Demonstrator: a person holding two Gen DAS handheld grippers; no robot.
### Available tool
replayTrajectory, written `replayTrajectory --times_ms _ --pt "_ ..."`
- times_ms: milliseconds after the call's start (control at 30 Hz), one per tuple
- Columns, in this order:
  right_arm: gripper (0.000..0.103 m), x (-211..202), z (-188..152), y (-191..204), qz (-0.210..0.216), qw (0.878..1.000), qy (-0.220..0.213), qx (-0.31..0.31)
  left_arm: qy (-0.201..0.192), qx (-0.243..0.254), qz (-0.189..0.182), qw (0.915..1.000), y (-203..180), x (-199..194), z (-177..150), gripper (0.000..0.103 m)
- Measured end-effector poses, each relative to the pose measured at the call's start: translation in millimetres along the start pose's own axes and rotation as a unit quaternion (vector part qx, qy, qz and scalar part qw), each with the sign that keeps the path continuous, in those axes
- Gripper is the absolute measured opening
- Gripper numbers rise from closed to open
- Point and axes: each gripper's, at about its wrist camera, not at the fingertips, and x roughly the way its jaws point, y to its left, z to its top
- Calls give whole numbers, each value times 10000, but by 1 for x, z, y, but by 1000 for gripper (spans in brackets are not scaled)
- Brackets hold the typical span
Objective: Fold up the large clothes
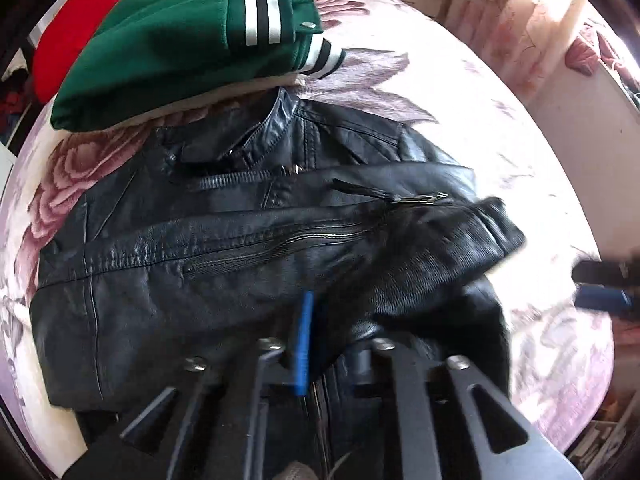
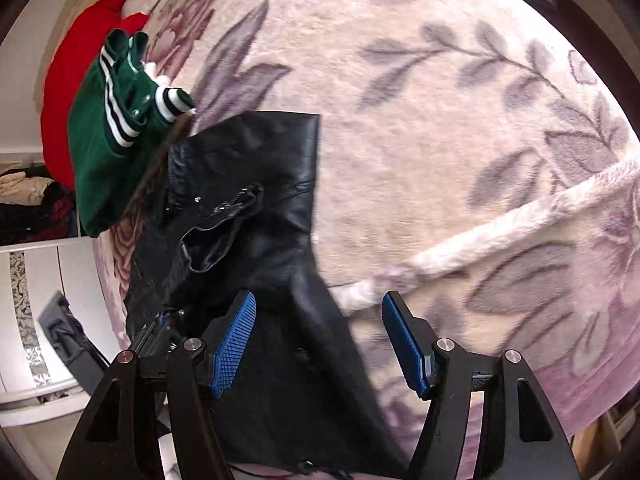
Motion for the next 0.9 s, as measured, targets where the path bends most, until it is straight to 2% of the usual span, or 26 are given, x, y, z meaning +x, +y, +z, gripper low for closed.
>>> replayTrajectory --times_ms 33,67,100,167,300,367,467,500,533,567,633,700,767,800,833,867,900 --pt "71 -4 5 -3 49 10000 -8 -5 50 -59 -89 9999 -1 -6 -4 43" --pt "71 -6 9 -4 116 9999 -19 -12 121 -162 -233 9995 1 -12 -9 88" --pt "72 -9 13 -3 190 9998 -25 -22 189 -330 -448 9983 5 -19 -15 103" --pt "78 -12 22 4 335 9994 -7 -22 272 -632 -598 9958 10 -30 -28 103" --pt "80 6 41 37 704 9969 305 -155 423 -1153 -367 9918 27 -49 -62 103" --pt "80 31 50 62 765 9946 564 -427 453 -1445 -48 9885 47 -54 -77 103" --pt "80 86 60 94 439 9904 1114 -687 574 -1932 422 9786 89 -54 -100 103" --pt "73 103 61 105 406 9883 1260 -762 623 -2101 525 9743 104 -53 -107 103" --pt "60 107 59 114 289 9889 1154 -885 642 -2247 590 9705 115 -53 -109 103" --pt "12 104 56 127 53 9892 922 -1134 635 -2435 670 9655 128 -55 -112 103" --pt "8 80 48 151 266 9875 545 -1452 489 -2918 766 9522 160 -65 -118 103" --pt "7 27 37 166 663 9829 -232 -1700 347 -3327 788 9391 184 -73 -122 103" --pt "7 -14 31 160 862 9793 -756 -1669 259 -3741 705 9243 204 -75 -125 103" --pt "7 -24 29 154 877 9787 -886 -1629 215 -3946 640 9164 212 -76 -127 103" --pt "7 -27 27 145 804 9798 -902 -1592 199 -4125 557 9091 220 -73 -130 103" --pt "7 -23 26 132 571 9842 -742 -1500 236 -4277 476 9023 225 -69 -133 103" --pt "7 -7 25 116 145 9894 -353 -1401 279 -4396 411 8968 229 -67 -138 103"
